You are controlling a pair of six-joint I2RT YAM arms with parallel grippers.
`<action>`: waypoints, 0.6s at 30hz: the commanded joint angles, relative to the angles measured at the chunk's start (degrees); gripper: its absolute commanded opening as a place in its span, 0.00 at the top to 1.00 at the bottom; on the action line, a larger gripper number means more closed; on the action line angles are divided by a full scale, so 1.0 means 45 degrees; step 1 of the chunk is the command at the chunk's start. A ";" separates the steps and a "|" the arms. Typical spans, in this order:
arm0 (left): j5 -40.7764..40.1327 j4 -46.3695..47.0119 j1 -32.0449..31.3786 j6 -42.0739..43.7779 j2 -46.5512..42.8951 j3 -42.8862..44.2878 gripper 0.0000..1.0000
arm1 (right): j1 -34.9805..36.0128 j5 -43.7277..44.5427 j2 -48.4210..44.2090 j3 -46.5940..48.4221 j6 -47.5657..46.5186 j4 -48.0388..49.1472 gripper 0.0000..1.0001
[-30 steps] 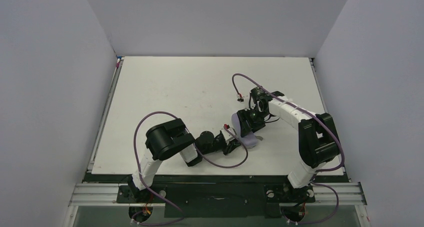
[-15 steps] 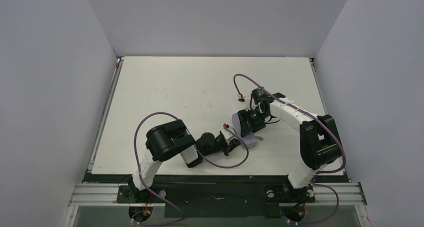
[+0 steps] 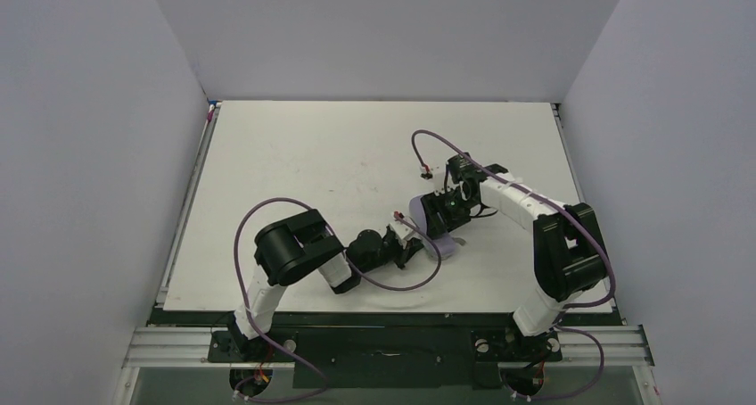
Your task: Open the umbrella
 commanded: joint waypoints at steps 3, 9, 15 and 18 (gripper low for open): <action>-0.2615 -0.0717 0.1431 0.1287 -0.0282 0.0132 1.00 | 0.0453 -0.0767 0.0808 0.0275 -0.1787 -0.2405 1.00; -0.2679 -0.0862 0.1912 0.1497 -0.0408 0.0031 1.00 | 0.0452 -0.0983 0.1440 0.0992 -0.3277 -0.3625 1.00; -0.1269 0.0009 0.2116 0.2075 -0.0592 -0.0624 1.00 | 0.0088 -0.1068 0.1853 0.1457 -0.2980 -0.3584 1.00; 0.1639 0.0639 0.2071 0.2525 -0.0887 -0.1484 1.00 | -0.0160 -0.1167 0.1840 0.1632 -0.2540 -0.3281 1.00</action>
